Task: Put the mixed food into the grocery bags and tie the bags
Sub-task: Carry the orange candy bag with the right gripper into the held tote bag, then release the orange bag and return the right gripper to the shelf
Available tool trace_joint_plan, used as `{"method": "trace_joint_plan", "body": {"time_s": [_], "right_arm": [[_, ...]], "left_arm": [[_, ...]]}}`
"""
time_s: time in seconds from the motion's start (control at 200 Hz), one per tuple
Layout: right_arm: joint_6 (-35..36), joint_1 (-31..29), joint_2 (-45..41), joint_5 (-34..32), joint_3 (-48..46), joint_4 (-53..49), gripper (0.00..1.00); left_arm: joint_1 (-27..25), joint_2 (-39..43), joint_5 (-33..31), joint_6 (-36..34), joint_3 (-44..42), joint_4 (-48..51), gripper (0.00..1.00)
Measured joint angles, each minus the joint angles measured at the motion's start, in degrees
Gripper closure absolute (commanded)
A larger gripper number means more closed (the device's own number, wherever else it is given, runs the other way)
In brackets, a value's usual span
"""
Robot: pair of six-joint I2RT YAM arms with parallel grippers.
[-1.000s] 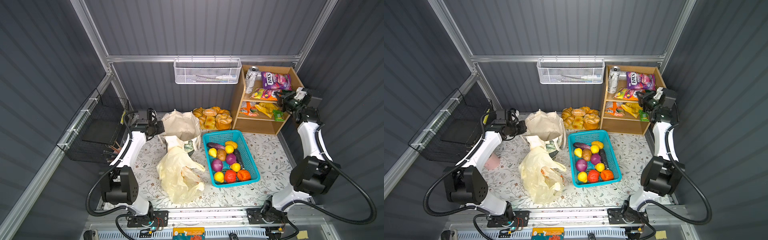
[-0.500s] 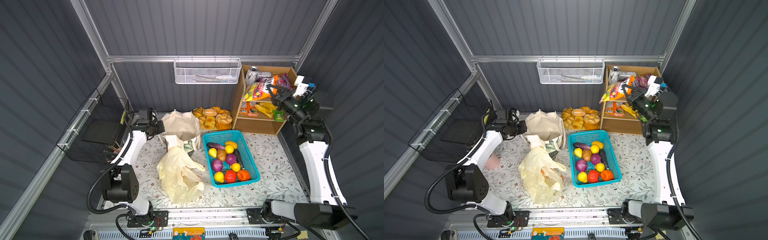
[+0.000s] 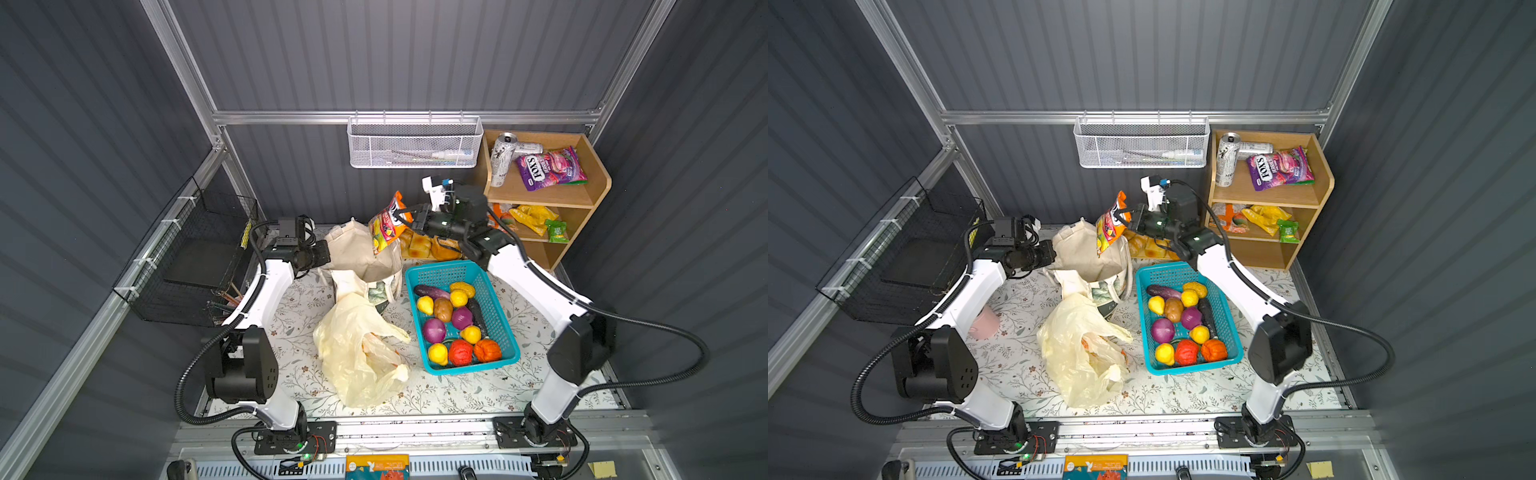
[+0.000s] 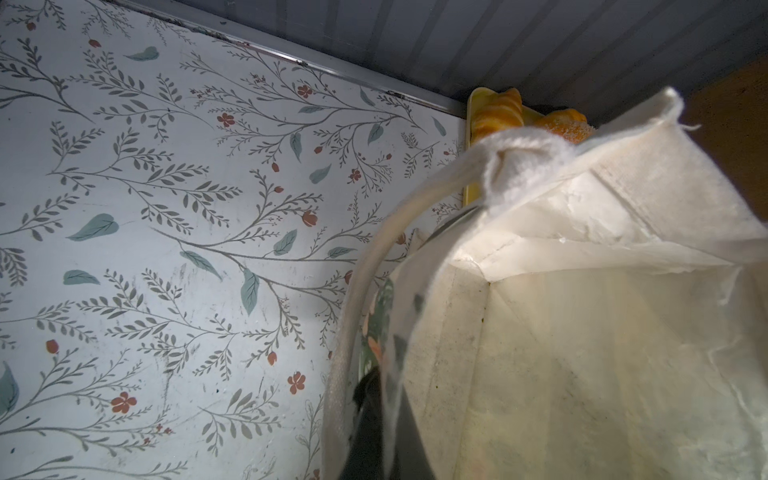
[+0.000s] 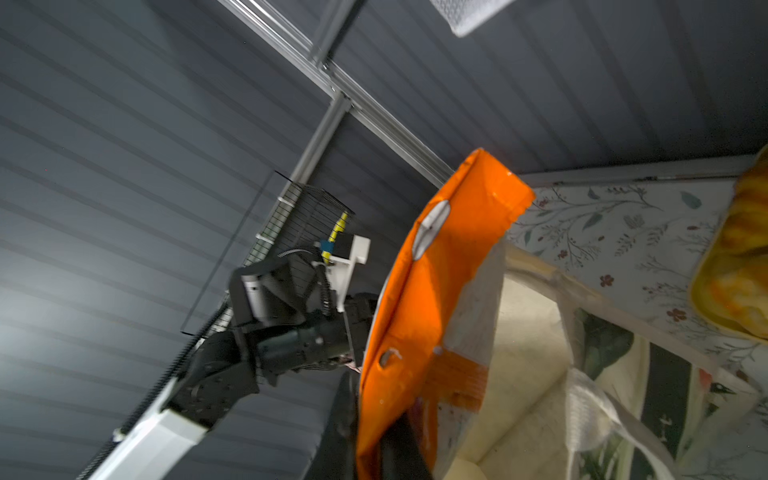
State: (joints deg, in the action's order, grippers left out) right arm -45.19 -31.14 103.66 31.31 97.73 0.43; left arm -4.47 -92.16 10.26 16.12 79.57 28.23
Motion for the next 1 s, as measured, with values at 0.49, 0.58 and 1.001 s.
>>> {"method": "trace_joint_plan", "body": {"time_s": [0.49,0.58,1.001], "right_arm": [[9.25,-1.84,8.31,0.72,5.38,-12.28,0.35],[9.42,2.19,0.55,2.21,2.78,-12.44,0.35],[2.71,38.10,-26.77,-2.84,-5.42,-9.42,0.22]], "left_arm": [[-0.11,-0.02,0.04,-0.07,0.02,0.13,1.00],[-0.09,0.00,-0.13,-0.09,0.07,0.20,1.00],[-0.11,0.00,-0.13,-0.04,0.09,0.15,1.00]]}}
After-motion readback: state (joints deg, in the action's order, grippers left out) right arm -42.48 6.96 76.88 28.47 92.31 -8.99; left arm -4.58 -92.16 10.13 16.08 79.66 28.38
